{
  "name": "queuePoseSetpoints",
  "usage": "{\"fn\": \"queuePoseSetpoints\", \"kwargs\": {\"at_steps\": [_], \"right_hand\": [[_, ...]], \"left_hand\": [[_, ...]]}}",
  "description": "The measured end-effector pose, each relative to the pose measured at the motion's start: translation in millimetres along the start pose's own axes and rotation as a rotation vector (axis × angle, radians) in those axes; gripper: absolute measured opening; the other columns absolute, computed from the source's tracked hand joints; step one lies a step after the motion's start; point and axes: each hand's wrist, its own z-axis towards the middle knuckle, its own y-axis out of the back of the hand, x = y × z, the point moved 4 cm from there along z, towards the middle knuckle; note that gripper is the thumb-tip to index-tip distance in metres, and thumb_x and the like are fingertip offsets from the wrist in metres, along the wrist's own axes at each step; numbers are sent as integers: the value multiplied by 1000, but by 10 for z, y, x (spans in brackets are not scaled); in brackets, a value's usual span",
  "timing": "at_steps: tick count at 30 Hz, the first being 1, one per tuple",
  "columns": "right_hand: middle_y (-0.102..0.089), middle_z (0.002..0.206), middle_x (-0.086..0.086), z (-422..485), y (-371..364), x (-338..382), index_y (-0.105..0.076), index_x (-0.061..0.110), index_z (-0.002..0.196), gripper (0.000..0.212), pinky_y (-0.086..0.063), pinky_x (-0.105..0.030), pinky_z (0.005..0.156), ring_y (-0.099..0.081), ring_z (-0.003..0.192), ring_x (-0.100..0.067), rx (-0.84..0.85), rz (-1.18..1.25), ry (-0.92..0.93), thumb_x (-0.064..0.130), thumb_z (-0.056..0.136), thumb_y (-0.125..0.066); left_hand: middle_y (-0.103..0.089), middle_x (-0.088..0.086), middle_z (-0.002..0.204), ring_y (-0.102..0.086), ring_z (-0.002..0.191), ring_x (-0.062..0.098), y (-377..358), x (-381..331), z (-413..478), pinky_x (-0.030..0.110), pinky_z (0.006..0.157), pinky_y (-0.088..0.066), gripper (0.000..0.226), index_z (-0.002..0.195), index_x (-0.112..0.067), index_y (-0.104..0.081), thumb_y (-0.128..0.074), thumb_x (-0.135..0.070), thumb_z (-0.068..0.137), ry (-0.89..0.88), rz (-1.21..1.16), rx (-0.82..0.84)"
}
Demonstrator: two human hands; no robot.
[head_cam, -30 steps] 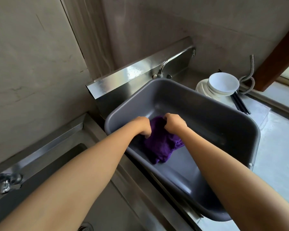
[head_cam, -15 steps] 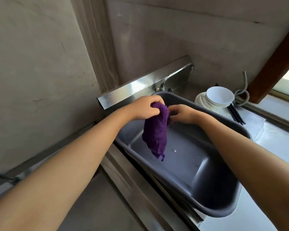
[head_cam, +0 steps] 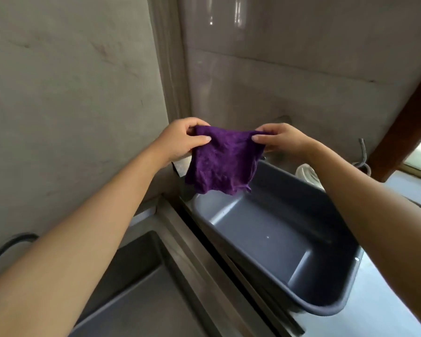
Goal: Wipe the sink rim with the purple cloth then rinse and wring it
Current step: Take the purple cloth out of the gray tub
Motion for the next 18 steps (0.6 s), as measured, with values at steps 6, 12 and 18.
{"fn": "queuePoseSetpoints", "kwargs": {"at_steps": [6,12,18], "right_hand": [[-61,89,-10,69,-436,577,-60,-5,107,25,-54,-14,65,-60,75,-11,-34,-57,116,14,95,-51],[-57,82,-8,155,-1300,840,-61,-1,104,24,-50,-27,68,-56,74,-15,21,144,100,19,95,-51],[-72,86,-6,41,-2419,485,-66,12,94,18,-57,-29,72,-69,78,-17,143,612,-143,27,92,-56]], "left_hand": [[-65,1,83,-64,75,14,611,-56,-440,27,67,-58,14,99,-12,-63,-63,-7,85,73,79,-178],[-61,5,83,-63,61,5,1020,267,-1076,23,63,-58,10,92,-9,-59,-54,0,89,231,0,-315],[-62,3,81,-61,67,13,1069,988,-1726,21,50,-53,14,87,-14,-58,-53,-2,89,451,-232,-594]]}}
